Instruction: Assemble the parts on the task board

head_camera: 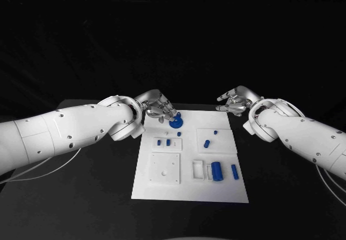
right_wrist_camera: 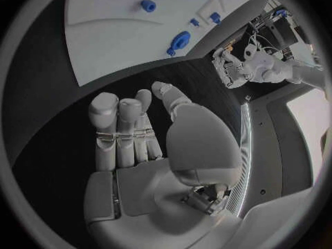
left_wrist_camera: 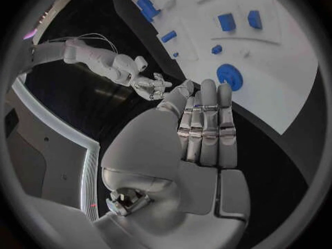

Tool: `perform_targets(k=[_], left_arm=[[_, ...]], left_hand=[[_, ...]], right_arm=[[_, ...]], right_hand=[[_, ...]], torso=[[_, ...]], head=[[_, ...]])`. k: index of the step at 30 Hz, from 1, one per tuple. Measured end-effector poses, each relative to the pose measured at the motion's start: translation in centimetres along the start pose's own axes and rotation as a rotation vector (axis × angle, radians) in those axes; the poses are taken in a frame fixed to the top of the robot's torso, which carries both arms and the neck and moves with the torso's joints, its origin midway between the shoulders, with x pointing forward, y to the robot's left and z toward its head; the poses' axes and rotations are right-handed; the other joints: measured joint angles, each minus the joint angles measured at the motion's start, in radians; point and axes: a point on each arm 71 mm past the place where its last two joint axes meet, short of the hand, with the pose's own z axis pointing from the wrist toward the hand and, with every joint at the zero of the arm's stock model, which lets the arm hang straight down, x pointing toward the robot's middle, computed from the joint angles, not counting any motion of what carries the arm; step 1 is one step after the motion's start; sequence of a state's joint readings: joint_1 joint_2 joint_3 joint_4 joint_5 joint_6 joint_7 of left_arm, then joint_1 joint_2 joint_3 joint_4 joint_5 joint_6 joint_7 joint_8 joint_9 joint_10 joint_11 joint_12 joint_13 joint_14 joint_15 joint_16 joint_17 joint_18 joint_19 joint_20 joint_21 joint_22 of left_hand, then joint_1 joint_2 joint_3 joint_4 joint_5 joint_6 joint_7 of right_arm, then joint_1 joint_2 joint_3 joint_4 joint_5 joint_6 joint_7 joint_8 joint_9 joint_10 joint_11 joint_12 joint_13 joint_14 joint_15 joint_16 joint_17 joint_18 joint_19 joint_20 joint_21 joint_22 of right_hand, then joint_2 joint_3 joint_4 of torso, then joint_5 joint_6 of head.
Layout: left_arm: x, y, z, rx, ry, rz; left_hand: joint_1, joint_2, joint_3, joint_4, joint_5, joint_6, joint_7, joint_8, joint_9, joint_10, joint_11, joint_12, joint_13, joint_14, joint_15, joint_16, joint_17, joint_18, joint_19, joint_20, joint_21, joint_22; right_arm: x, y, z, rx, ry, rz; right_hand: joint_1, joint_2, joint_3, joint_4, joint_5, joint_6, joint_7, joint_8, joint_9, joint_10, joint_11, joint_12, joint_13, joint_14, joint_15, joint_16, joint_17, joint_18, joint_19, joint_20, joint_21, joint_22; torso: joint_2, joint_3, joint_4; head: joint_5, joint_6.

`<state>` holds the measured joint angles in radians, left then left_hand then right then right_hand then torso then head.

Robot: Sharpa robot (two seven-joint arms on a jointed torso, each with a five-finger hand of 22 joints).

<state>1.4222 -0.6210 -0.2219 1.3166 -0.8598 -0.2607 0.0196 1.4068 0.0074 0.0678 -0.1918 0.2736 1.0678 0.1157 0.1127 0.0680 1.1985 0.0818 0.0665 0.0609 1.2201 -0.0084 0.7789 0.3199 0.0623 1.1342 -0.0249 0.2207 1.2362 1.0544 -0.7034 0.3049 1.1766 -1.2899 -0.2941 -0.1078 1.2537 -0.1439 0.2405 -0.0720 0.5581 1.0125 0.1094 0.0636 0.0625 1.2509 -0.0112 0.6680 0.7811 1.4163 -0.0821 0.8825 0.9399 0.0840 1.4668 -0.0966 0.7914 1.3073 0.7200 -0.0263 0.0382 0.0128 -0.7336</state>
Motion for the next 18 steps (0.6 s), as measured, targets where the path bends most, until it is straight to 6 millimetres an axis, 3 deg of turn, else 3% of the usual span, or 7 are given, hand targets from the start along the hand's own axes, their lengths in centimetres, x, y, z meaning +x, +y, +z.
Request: perform_targets(k=[3,6,11,18], left_arm=[[0.2,-0.2,0.7,0.018,-0.003,0.050],[0.3,0.0,1.5,0.023,-0.008,0.091],[0.7,0.1,2.3,0.041,-0.001,0.167],[1.9,-0.2,2.8,0.083,0.034,0.290]], left_hand=[[0.000,-0.001,0.000,0.000,-0.019,0.000,0.000,0.000,-0.001,-0.008,0.000,0.000,0.000,0.000,0.000,0.000,-0.005,0.000,0.012,-0.002,-0.019,-0.010],[0.004,0.004,0.004,-0.004,-0.021,0.000,0.000,0.000,-0.001,-0.013,0.002,0.000,0.000,0.004,0.003,0.000,-0.006,0.012,0.021,-0.005,-0.020,-0.008],[0.004,0.004,0.007,-0.007,-0.023,0.011,-0.011,-0.009,-0.001,-0.009,-0.002,0.000,0.000,0.044,-0.008,0.038,0.010,0.013,0.060,-0.011,-0.009,0.018],[-0.016,-0.028,0.007,-0.007,-0.037,0.011,-0.014,-0.037,-0.001,-0.013,-0.006,0.000,0.000,0.072,-0.011,0.133,0.048,0.013,0.105,-0.016,0.014,0.057]], right_arm=[[0.0,0.1,0.0,-0.003,-0.005,0.003],[0.1,0.3,0.1,-0.008,-0.009,0.006],[0.2,0.5,0.1,-0.014,-0.015,0.012],[0.2,0.6,0.2,-0.020,-0.019,0.017]], right_hand=[[-0.005,-0.005,0.010,0.000,0.007,0.002,0.001,0.000,0.000,0.004,-0.004,-0.032,-0.052,0.000,0.000,-0.010,-0.015,0.000,0.000,0.000,-0.019,0.000],[-0.005,-0.005,0.013,0.003,0.007,0.002,0.001,0.000,0.000,0.005,-0.006,-0.051,-0.086,0.000,0.000,-0.013,-0.022,0.000,0.000,0.000,-0.025,0.000],[-0.005,-0.005,0.013,0.003,0.007,0.002,0.001,0.000,0.000,0.006,-0.005,-0.051,-0.097,0.000,0.000,-0.013,-0.026,0.000,0.000,0.000,-0.033,0.000],[-0.005,-0.005,0.013,0.003,0.007,0.002,0.001,0.000,0.000,0.006,-0.005,-0.051,-0.105,0.000,0.000,-0.013,-0.028,0.000,0.000,0.000,-0.035,0.000]], torso=[[0.000,0.0001,-0.0006],[0.000,0.0003,-0.0006],[0.000,0.0003,-0.0010],[0.000,0.0003,0.0003]], head=[[0.000,-0.001],[0.003,0.002],[0.004,0.004],[0.005,0.004]])
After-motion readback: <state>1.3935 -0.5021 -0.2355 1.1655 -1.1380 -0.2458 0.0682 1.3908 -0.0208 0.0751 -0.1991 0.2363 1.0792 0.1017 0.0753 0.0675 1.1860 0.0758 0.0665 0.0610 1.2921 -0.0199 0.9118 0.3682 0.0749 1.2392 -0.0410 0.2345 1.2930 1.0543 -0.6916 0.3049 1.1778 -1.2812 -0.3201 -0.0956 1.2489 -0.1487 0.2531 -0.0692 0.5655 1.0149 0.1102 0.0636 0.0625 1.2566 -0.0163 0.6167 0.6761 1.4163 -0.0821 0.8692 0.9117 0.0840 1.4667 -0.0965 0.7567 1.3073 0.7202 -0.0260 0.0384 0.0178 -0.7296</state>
